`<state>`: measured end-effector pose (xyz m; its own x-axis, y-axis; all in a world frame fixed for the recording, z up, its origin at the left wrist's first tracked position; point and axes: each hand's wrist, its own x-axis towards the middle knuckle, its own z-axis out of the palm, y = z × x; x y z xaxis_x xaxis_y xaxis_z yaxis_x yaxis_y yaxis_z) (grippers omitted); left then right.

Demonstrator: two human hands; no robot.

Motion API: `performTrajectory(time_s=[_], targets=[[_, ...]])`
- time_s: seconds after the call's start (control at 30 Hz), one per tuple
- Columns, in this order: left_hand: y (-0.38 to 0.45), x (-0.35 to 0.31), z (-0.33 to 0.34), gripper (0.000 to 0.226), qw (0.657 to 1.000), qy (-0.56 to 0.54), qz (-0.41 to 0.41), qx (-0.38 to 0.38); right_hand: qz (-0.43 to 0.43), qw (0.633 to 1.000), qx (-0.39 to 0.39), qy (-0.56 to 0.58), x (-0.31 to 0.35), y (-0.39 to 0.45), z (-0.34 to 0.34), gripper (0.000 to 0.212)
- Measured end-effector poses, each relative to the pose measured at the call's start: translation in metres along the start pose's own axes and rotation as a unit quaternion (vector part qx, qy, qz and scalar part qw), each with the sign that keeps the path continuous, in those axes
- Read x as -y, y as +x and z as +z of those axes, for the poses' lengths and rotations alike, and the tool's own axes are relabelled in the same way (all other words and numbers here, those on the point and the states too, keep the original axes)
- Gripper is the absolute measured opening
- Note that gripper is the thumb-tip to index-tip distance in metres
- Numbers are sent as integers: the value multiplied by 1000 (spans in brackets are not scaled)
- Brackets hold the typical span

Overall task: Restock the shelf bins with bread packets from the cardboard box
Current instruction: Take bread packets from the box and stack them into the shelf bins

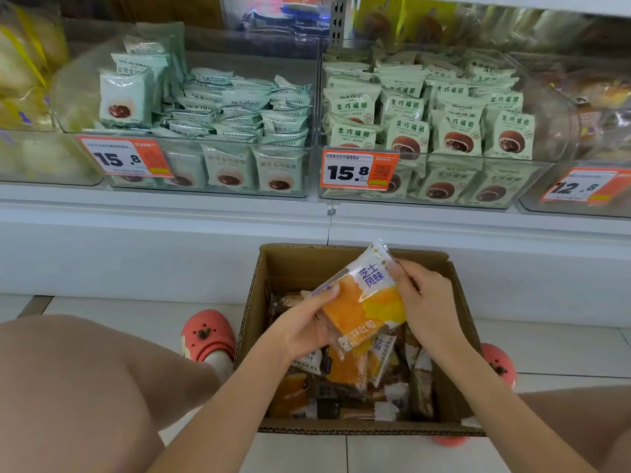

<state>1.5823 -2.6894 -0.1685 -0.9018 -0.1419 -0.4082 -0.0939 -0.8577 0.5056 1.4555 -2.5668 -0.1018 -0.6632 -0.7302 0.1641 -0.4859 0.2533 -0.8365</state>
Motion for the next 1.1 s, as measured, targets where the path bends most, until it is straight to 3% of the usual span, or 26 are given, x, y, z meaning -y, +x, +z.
performTrajectory(time_s=[0.13, 0.23, 0.33, 0.43, 0.53, 0.57, 0.67, 0.73, 0.83, 0.9, 0.97, 1.03, 1.1], targets=[[3, 4, 6, 85, 1000, 18, 6, 6, 15, 1000, -19, 8, 2, 3, -2, 27], [4, -5, 15, 61, 992, 94, 32, -78, 17, 996, 2, -88, -5, 12, -10, 25], [1, -21, 28, 49, 955, 234, 101, -152, -56, 985, 39, -158, 8, 26, -30, 53], [-9, -46, 50, 28, 893, 384, 164, -168, -160, 920, 120, -337, 45, 42, -53, 63], [-16, -74, 82, 25, 841, 473, 230, -124, -150, 851, 190, -465, 79, 59, -65, 60], [-18, -84, 95, 26, 826, 494, 250, -104, -141, 852, 204, -461, 89, 64, -68, 59], [-27, -118, 138, 30, 786, 538, 298, -58, -129, 911, 190, -342, 117, 78, -92, 45], [-35, -142, 166, 31, 772, 545, 327, -31, -134, 937, 147, -288, 135, 86, -117, 42], [-45, -180, 208, 50, 754, 547, 365, -21, -157, 949, 74, -262, 166, 94, -166, 42], [-47, -206, 235, 40, 721, 529, 446, -43, -170, 956, 21, -238, 191, 98, -204, 43], [-46, -232, 264, 28, 636, 535, 552, -75, -178, 958, -45, -220, 215, 106, -243, 44], [-38, -257, 291, 24, 492, 601, 620, -113, -193, 950, -114, -218, 236, 121, -278, 49], [-23, -281, 315, 36, 338, 690, 620, -162, -196, 937, -155, -245, 253, 143, -305, 51]])
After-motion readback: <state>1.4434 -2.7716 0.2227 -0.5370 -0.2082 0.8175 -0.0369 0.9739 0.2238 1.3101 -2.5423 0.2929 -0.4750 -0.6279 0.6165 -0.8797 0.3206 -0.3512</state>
